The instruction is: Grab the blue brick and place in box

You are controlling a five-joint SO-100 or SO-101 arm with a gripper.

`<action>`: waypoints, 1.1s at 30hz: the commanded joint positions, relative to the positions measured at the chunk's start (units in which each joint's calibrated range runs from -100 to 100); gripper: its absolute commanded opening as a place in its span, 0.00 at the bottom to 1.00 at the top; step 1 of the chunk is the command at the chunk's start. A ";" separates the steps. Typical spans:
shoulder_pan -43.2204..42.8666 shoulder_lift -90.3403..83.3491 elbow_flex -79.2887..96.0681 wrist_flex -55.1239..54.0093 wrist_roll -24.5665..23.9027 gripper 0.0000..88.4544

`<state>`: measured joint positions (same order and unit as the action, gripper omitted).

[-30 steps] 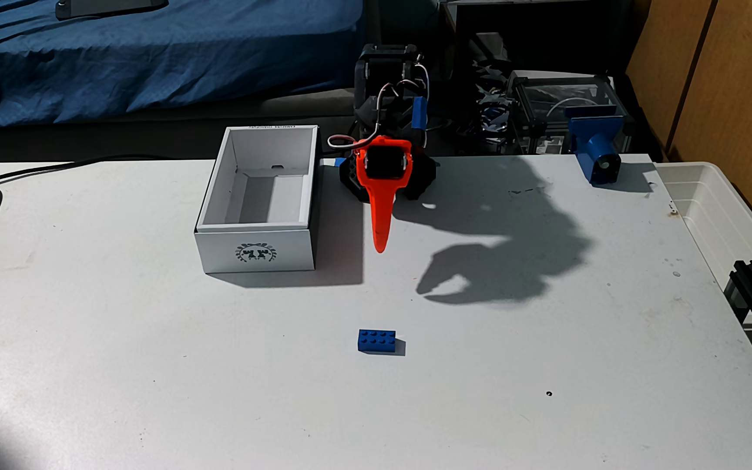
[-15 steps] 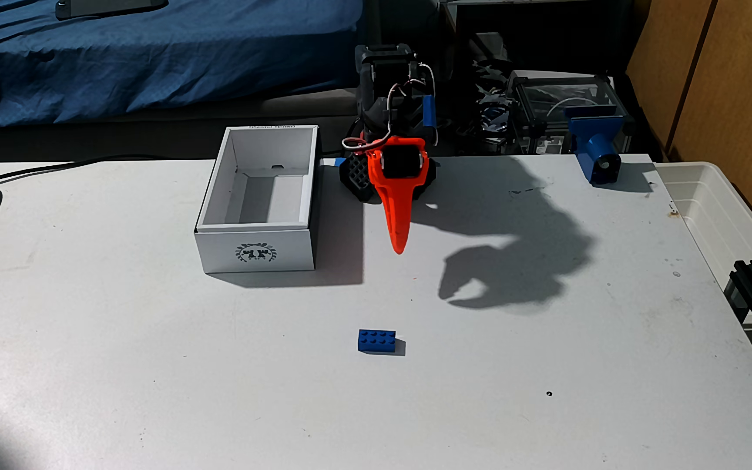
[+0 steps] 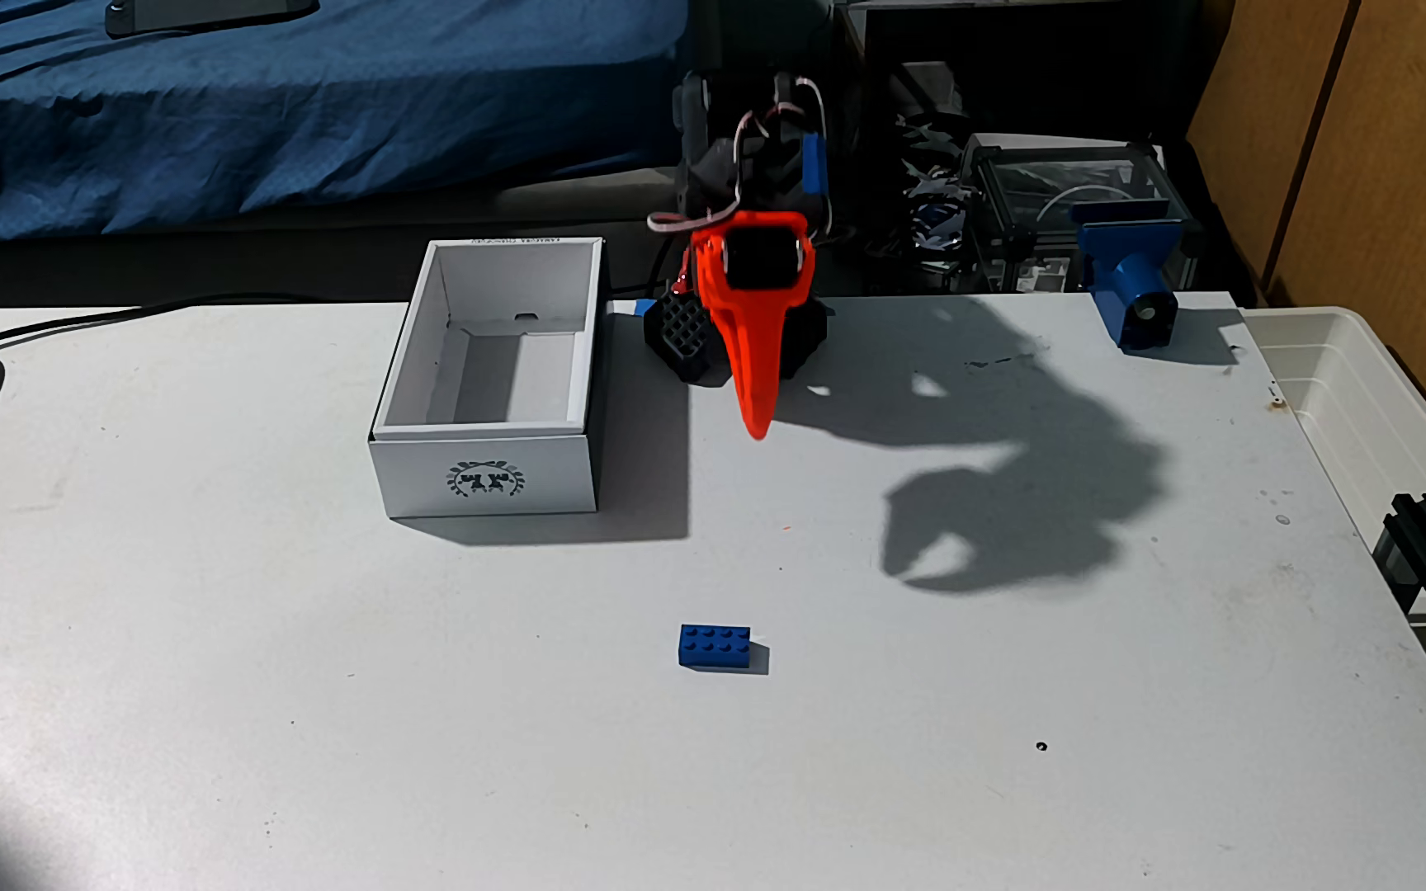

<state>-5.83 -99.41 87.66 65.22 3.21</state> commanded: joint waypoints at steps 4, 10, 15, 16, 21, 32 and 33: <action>3.75 -0.42 -7.80 3.16 0.39 0.01; 5.83 -0.42 -8.87 3.59 1.45 0.01; 5.98 -0.42 -9.40 2.73 1.81 0.01; 5.98 -0.42 -9.84 2.81 1.87 0.01; 6.13 -0.42 -13.04 3.50 1.92 0.01; 10.59 -0.34 -25.64 3.59 3.76 0.01; 10.73 -0.34 -26.97 3.59 3.76 0.01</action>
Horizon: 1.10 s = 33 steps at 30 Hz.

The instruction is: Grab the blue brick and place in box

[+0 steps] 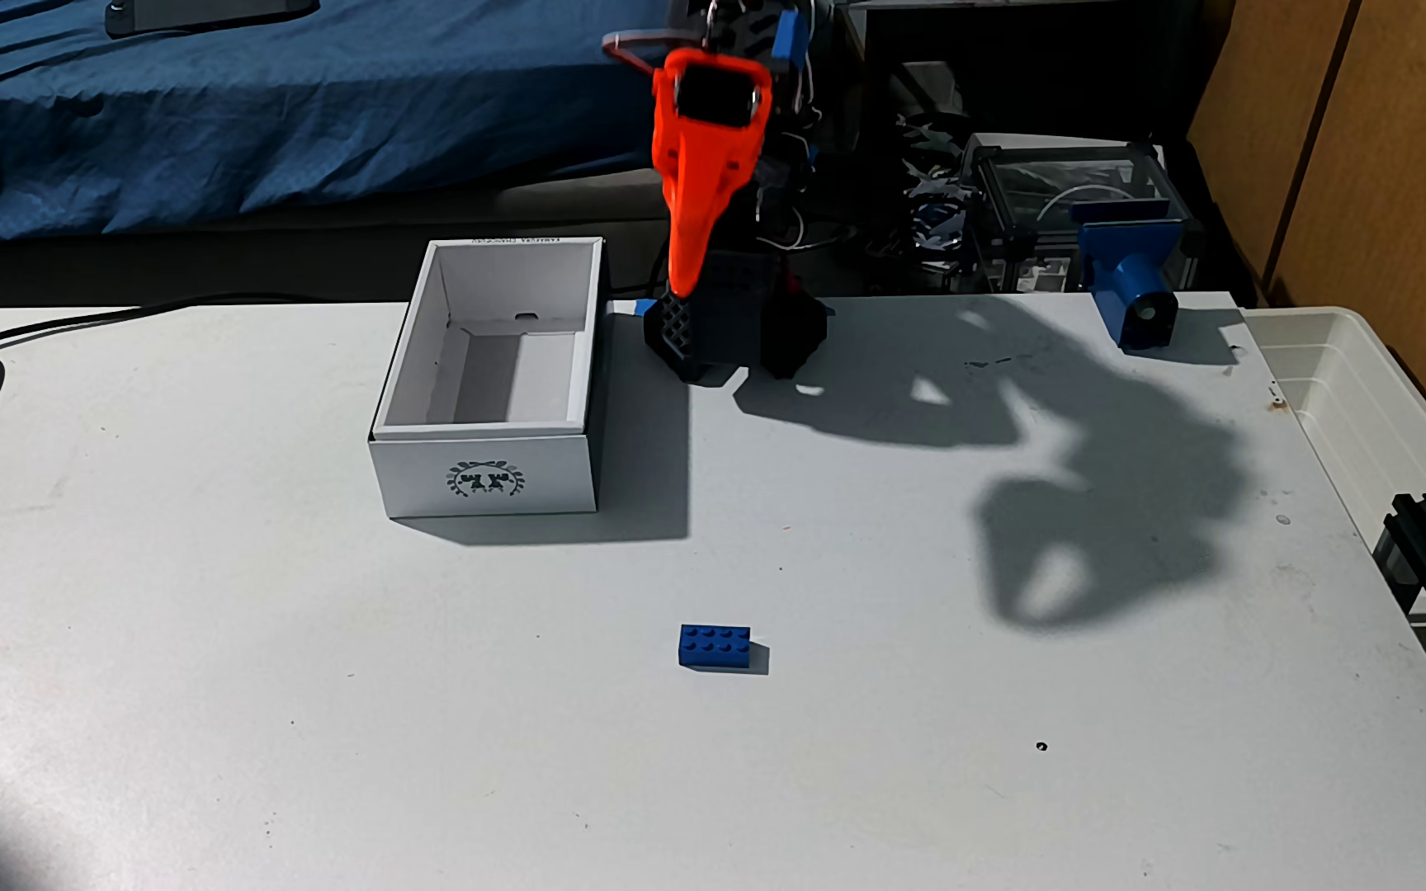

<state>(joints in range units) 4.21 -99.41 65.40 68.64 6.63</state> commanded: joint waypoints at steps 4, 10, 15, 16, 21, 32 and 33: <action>1.22 -0.34 -9.32 0.16 0.34 0.01; 1.51 7.44 -16.51 0.16 0.18 0.01; 1.59 24.02 -25.03 0.25 -0.13 0.01; 1.66 27.32 -26.09 0.25 -0.13 0.01; 2.70 42.45 -28.49 1.80 -0.24 0.01; 5.23 67.40 -27.51 1.71 -0.29 0.01; 5.23 68.84 -27.51 1.63 -0.29 0.01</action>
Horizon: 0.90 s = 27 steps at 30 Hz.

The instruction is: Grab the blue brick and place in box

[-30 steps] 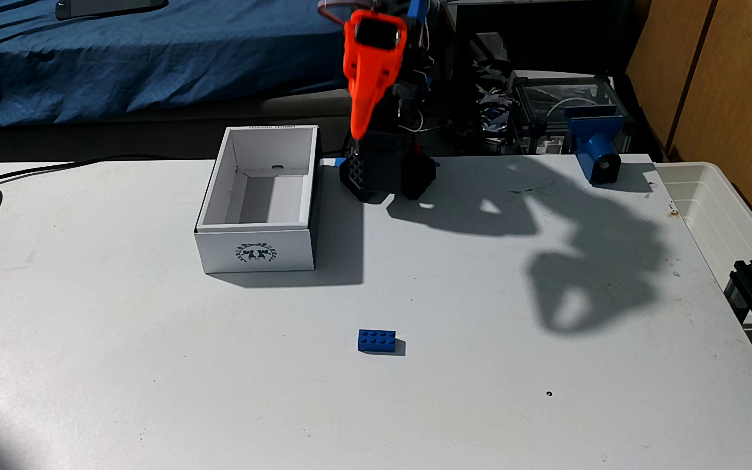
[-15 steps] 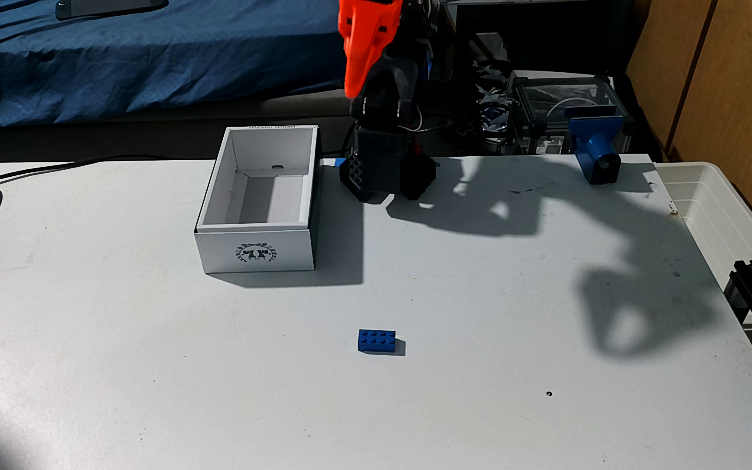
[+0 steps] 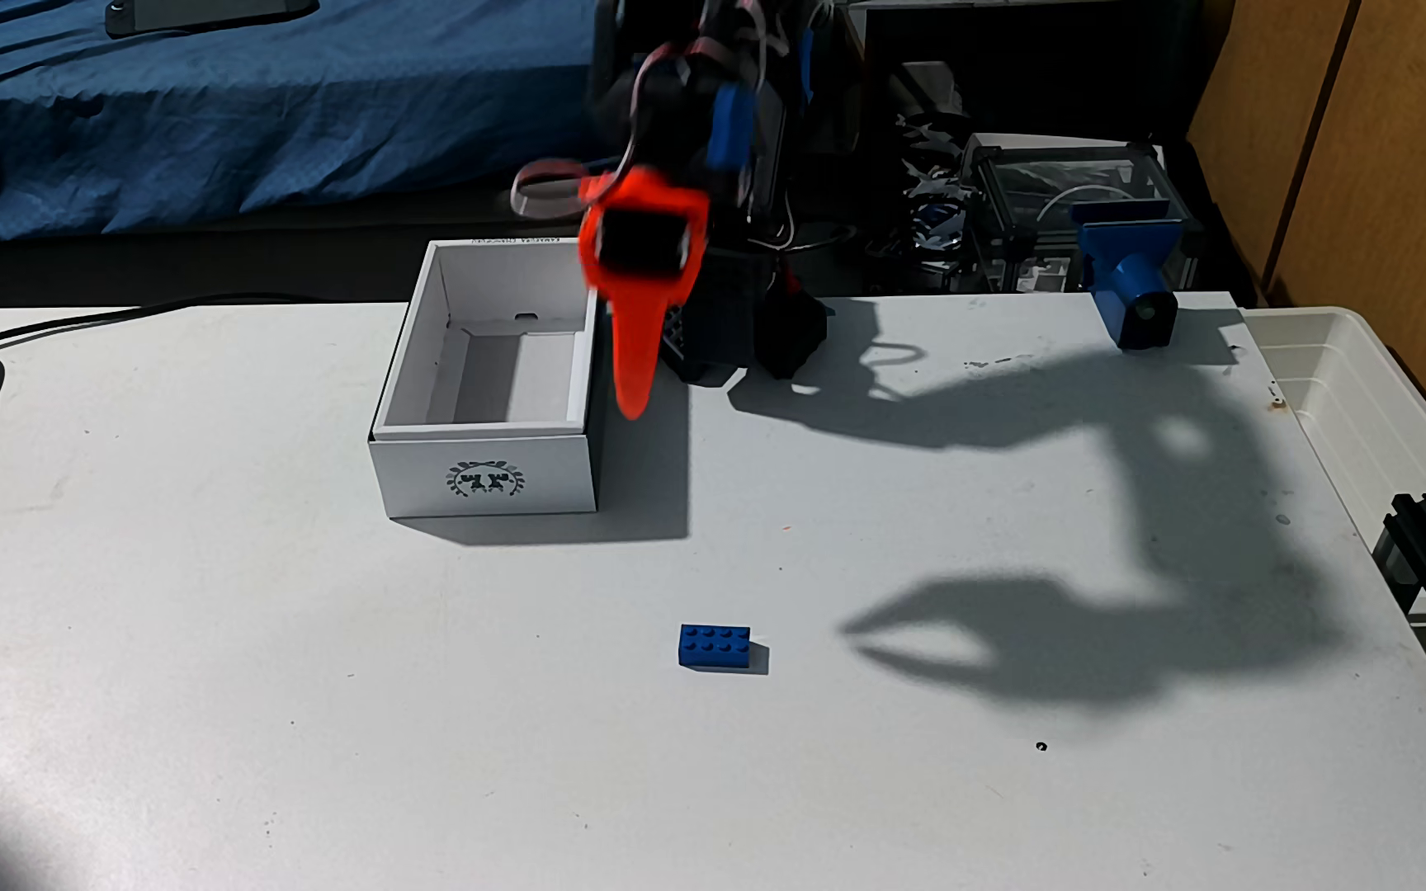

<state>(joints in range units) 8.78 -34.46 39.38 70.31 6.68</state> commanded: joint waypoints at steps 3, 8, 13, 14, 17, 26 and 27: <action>0.80 7.95 -1.49 -0.64 -0.34 0.01; 0.43 12.26 -2.74 -0.82 -0.45 0.01; -0.68 15.90 -7.79 -0.73 -1.82 0.01; -1.28 16.74 -8.95 -0.64 -2.13 0.01; -2.24 19.53 -11.52 -0.64 -3.19 0.01; -6.85 25.37 -14.09 -2.02 -7.13 0.01; -7.37 25.71 -14.09 -2.63 -7.45 0.01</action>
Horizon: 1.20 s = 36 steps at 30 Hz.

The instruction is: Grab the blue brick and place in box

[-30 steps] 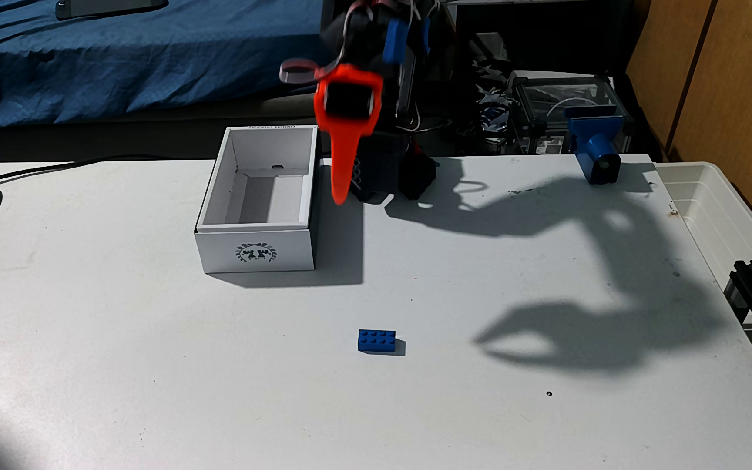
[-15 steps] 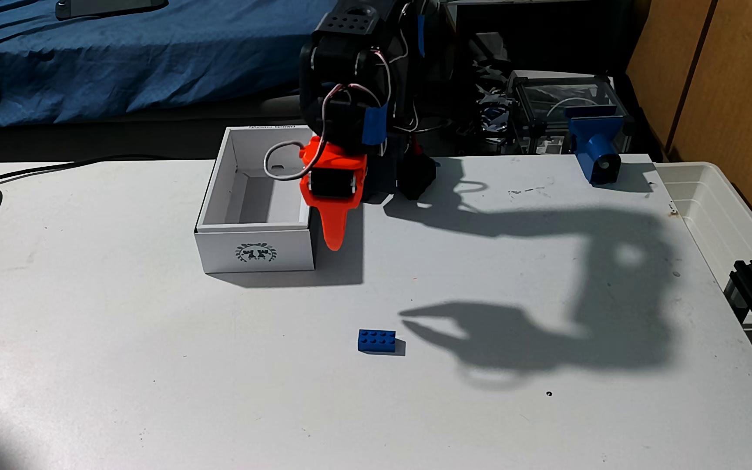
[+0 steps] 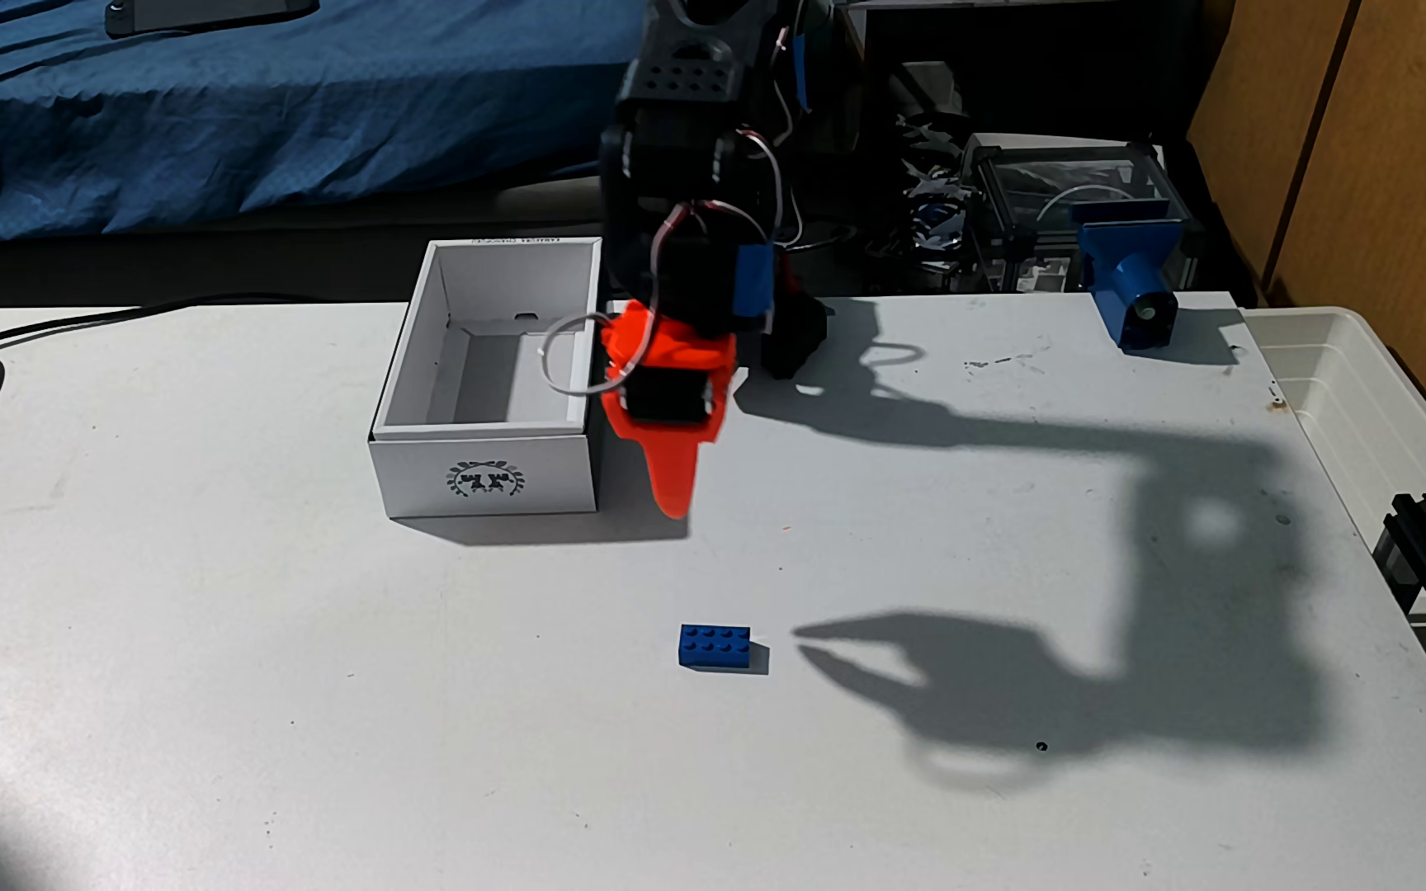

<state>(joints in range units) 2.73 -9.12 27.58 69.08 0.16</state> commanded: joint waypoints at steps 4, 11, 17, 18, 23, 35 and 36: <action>-1.84 0.96 -2.56 -2.77 -1.66 0.01; -1.91 1.21 -2.20 -7.26 -1.92 0.01; -1.84 1.30 -2.03 -8.46 -2.39 0.01; -1.84 1.64 -2.03 -8.46 -2.60 0.01; -1.84 7.13 -4.07 -8.55 -2.66 0.01; -1.84 15.93 -10.10 -10.79 -3.66 0.07; -1.91 16.35 -10.37 -10.62 -3.87 0.09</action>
<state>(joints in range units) 1.25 6.93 19.98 58.72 -3.11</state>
